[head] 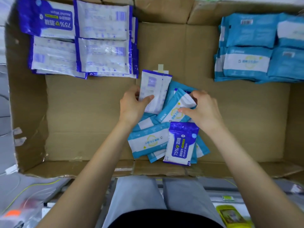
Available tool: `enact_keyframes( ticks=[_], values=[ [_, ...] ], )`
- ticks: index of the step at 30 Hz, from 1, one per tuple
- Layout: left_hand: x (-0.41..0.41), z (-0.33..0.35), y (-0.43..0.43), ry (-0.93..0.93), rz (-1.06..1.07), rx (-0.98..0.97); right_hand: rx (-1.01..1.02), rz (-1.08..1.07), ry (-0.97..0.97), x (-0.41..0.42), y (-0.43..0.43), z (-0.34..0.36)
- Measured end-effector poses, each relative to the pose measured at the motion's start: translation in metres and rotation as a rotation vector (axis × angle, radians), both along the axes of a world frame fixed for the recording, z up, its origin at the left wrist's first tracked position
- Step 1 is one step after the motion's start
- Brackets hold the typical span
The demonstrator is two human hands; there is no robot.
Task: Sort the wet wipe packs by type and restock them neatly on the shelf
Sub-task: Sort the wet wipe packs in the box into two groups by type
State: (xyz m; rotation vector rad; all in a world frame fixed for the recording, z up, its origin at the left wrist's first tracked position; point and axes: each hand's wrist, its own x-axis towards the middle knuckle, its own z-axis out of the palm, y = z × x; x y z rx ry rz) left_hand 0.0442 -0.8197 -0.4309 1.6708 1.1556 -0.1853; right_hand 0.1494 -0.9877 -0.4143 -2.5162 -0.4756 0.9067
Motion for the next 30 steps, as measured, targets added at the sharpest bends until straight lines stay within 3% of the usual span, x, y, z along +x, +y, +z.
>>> enact_keyframes(
  ticks=[6,10,13,17,23,30],
  values=[
    [-0.024,0.036,0.014,-0.267,0.182,0.196,0.171,-0.259,-0.136,-0.019,-0.030,0.010],
    [-0.048,0.042,0.008,-0.208,0.158,0.218,0.071,-0.041,-0.015,-0.056,-0.060,0.004],
    [-0.062,0.038,-0.017,-0.107,0.124,0.166,-0.058,0.107,-0.028,-0.069,-0.069,-0.007],
    [-0.072,0.035,-0.049,-0.031,0.202,0.049,-0.129,0.100,-0.016,-0.068,-0.064,-0.010],
    [-0.062,0.040,-0.056,-0.164,0.541,-0.201,-0.093,0.059,0.220,-0.066,-0.057,0.014],
    [-0.050,0.064,0.024,-0.417,0.807,-0.356,0.381,-0.424,0.529,-0.032,-0.018,0.056]
  ],
)
